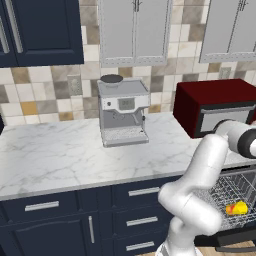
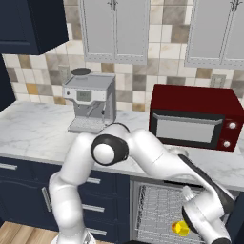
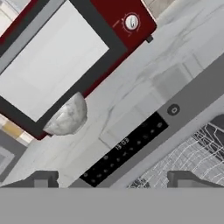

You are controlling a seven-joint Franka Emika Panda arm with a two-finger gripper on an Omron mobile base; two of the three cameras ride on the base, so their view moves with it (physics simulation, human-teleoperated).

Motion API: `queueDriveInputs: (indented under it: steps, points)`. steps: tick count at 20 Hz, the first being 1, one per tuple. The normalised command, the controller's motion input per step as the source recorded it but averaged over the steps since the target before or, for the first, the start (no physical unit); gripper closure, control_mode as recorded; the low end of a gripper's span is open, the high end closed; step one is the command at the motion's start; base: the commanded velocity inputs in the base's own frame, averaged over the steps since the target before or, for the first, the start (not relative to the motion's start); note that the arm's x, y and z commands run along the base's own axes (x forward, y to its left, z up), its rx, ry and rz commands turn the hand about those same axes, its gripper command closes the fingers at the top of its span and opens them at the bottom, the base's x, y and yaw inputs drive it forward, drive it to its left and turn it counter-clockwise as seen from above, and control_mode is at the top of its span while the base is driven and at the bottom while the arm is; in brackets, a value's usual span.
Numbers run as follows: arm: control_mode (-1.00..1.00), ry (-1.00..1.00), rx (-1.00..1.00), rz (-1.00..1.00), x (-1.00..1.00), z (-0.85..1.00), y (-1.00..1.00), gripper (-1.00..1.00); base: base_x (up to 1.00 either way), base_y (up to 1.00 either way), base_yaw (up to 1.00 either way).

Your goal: Pick up the cup and bowl from the counter, place them in the dishwasher, and close the dishwasher door.

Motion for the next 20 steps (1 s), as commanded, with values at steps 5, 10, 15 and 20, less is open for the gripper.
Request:
queueDriveInputs:
  steps: [5, 10, 15, 20]
  points:
    - [-1.00, 0.00, -0.02, -0.05, 0.45, 0.27, 0.00, -1.00, 0.00, 0.00, 0.00]
    - [-1.00, 0.00, 0.14, -0.03, 0.35, 0.24, 0.00, -1.00, 0.00, 0.00, 0.00]
    - [-1.00, 0.00, 0.12, 0.00, 0.32, 0.07, 0.00, -1.00, 0.00, 0.00, 0.00]
    - [-1.00, 0.01, 0.12, 0.00, 0.46, 0.00, -0.01, -1.00, 0.00, 0.00, 0.00]
